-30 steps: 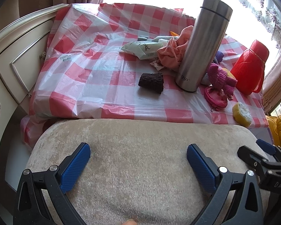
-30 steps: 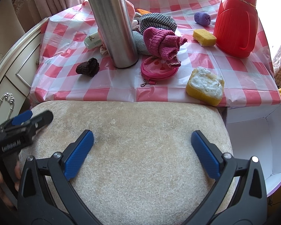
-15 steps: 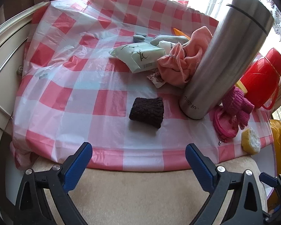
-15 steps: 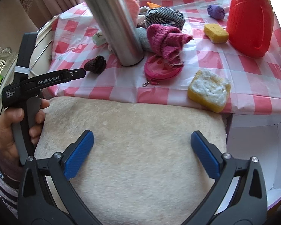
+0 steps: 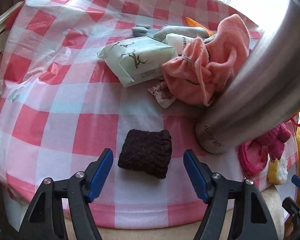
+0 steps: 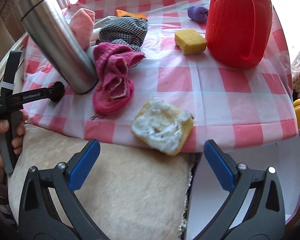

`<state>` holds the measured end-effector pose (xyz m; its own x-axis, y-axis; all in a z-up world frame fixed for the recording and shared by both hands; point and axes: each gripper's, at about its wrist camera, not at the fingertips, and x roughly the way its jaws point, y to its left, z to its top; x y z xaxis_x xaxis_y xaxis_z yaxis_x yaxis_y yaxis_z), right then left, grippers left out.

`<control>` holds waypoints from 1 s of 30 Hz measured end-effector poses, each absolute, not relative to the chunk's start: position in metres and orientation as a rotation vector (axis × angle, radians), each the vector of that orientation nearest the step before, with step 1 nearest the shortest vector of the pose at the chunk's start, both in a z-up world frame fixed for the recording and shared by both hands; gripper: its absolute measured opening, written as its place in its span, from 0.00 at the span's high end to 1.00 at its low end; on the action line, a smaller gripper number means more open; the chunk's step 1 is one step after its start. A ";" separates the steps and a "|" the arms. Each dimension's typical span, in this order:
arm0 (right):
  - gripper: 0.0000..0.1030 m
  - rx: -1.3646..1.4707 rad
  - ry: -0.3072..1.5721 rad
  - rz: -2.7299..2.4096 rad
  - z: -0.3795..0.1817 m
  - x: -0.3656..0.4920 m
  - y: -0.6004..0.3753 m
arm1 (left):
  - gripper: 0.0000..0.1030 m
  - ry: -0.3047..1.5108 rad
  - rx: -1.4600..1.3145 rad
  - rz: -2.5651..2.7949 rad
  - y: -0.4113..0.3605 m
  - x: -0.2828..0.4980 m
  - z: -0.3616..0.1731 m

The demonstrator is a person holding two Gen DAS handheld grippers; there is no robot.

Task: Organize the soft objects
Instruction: 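Grasp the dark brown knit pad with the left tool while the right tool grasps the foamy yellow sponge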

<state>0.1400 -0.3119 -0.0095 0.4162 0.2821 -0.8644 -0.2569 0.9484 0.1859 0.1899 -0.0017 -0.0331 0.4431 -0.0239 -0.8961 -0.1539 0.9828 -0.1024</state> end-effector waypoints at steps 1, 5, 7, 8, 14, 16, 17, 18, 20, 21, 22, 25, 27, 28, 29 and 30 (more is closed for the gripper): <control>0.00 0.027 1.098 0.343 -0.013 0.144 -0.311 | 0.35 1.114 -0.178 0.080 -0.001 0.192 -0.034; 0.01 0.022 1.116 0.349 -0.022 0.154 -0.304 | 0.50 1.125 -0.163 0.083 -0.003 0.197 -0.041; 0.06 0.018 1.113 0.338 -0.023 0.160 -0.303 | 0.52 1.113 -0.149 0.088 -0.005 0.194 -0.040; 0.08 0.018 1.113 0.334 -0.025 0.162 -0.302 | 0.53 1.109 -0.142 0.093 -0.006 0.193 -0.040; 0.29 0.022 1.132 0.324 -0.034 0.172 -0.303 | 0.58 1.068 -0.125 0.122 -0.013 0.178 -0.030; 0.31 0.027 1.120 0.334 -0.033 0.171 -0.303 | 0.58 1.057 -0.135 0.127 -0.015 0.165 -0.023; 0.32 0.034 1.114 0.343 -0.032 0.170 -0.304 | 0.58 1.052 -0.142 0.129 -0.016 0.161 -0.020; 0.33 0.039 1.110 0.346 -0.032 0.169 -0.304 | 0.58 1.045 -0.148 0.133 -0.016 0.156 -0.017; 0.33 0.047 1.097 0.346 -0.029 0.165 -0.307 | 0.58 1.029 -0.151 0.140 -0.020 0.145 -0.011; 0.34 0.050 1.093 0.346 -0.028 0.164 -0.307 | 0.58 1.022 -0.151 0.145 -0.022 0.140 -0.007; 0.34 0.053 1.086 0.345 -0.026 0.161 -0.309 | 0.58 1.017 -0.152 0.149 -0.023 0.136 -0.003; 0.34 0.063 1.075 0.343 -0.023 0.154 -0.315 | 0.58 1.004 -0.148 0.143 -0.033 0.123 0.005; 0.34 0.075 1.067 0.338 -0.022 0.149 -0.321 | 0.58 0.995 -0.133 0.132 -0.042 0.115 0.010; 0.34 0.079 1.064 0.335 -0.022 0.146 -0.324 | 0.58 0.990 -0.122 0.123 -0.050 0.109 0.014; 0.34 0.082 1.061 0.332 -0.021 0.144 -0.327 | 0.58 0.984 -0.109 0.115 -0.055 0.106 0.016; 0.34 0.085 1.059 0.329 -0.021 0.142 -0.330 | 0.58 0.979 -0.096 0.107 -0.061 0.103 0.019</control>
<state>0.1416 -0.3302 -0.0208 0.4459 0.3053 -0.8414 -0.2245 0.9481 0.2250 0.1032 -0.0610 0.0186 0.5531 0.0472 -0.8318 -0.1337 0.9905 -0.0327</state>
